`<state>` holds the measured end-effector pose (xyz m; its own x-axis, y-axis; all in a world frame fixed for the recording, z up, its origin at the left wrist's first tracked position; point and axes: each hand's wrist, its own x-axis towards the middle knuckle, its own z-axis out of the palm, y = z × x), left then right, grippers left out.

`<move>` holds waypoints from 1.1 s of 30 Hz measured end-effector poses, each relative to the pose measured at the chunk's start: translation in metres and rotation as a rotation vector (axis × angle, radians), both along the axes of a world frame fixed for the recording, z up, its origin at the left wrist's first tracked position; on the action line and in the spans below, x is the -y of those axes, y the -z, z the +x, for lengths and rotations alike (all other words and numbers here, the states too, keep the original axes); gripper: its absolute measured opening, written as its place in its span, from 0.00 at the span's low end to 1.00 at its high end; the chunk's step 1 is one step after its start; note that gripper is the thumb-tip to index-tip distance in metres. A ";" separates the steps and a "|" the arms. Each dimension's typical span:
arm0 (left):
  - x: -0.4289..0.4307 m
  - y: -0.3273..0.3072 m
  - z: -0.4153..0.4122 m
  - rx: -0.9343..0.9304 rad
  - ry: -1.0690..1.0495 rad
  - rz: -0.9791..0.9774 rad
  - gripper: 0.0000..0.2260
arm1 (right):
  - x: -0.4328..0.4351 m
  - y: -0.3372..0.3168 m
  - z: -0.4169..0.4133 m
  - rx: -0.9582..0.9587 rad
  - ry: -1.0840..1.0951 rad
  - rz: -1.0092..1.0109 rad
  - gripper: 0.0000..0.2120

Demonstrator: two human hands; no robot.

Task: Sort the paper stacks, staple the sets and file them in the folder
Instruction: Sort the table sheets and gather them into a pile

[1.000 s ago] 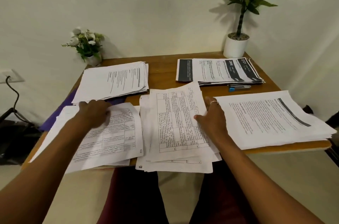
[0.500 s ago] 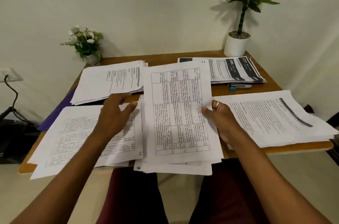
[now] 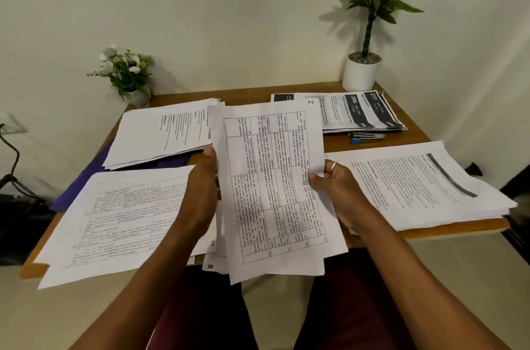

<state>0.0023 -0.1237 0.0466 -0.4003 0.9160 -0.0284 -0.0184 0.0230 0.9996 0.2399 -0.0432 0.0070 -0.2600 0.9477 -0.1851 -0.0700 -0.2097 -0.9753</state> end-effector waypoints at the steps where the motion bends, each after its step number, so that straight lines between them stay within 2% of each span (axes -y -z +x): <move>1: 0.001 0.001 0.000 -0.019 -0.004 0.011 0.21 | 0.000 0.000 0.000 -0.001 0.001 -0.004 0.13; 6: 0.004 0.006 -0.007 -0.244 -0.051 -0.046 0.14 | 0.001 -0.001 -0.002 0.041 -0.028 -0.007 0.13; 14: 0.005 0.012 -0.021 -0.254 -0.079 -0.071 0.14 | 0.006 -0.004 -0.005 -0.007 -0.115 -0.022 0.16; 19: 0.011 0.000 -0.034 -0.271 -0.117 -0.090 0.13 | 0.006 -0.007 -0.006 0.003 -0.051 0.063 0.04; 20: 0.010 -0.006 -0.045 -0.315 -0.120 -0.109 0.13 | 0.005 -0.007 -0.008 0.085 0.004 0.102 0.05; 22: 0.009 -0.024 -0.074 -0.515 -0.097 -0.196 0.10 | 0.000 -0.004 -0.010 0.357 0.096 0.181 0.08; 24: 0.007 -0.044 -0.107 -0.709 -0.023 -0.300 0.07 | -0.005 0.007 -0.013 0.628 0.125 0.249 0.16; 26: 0.003 -0.057 -0.133 -0.901 0.080 -0.417 0.12 | -0.007 0.021 -0.018 0.787 0.125 0.293 0.25; 28: -0.008 -0.057 -0.152 -1.083 0.143 -0.528 0.12 | -0.006 0.031 -0.024 0.863 0.131 0.321 0.31; 30: -0.019 -0.046 -0.163 -1.226 0.194 -0.602 0.06 | -0.005 0.032 -0.029 0.893 0.147 0.340 0.33; 33: -0.032 -0.019 -0.167 -1.358 0.247 -0.589 0.05 | -0.005 0.028 -0.034 0.850 0.170 0.330 0.33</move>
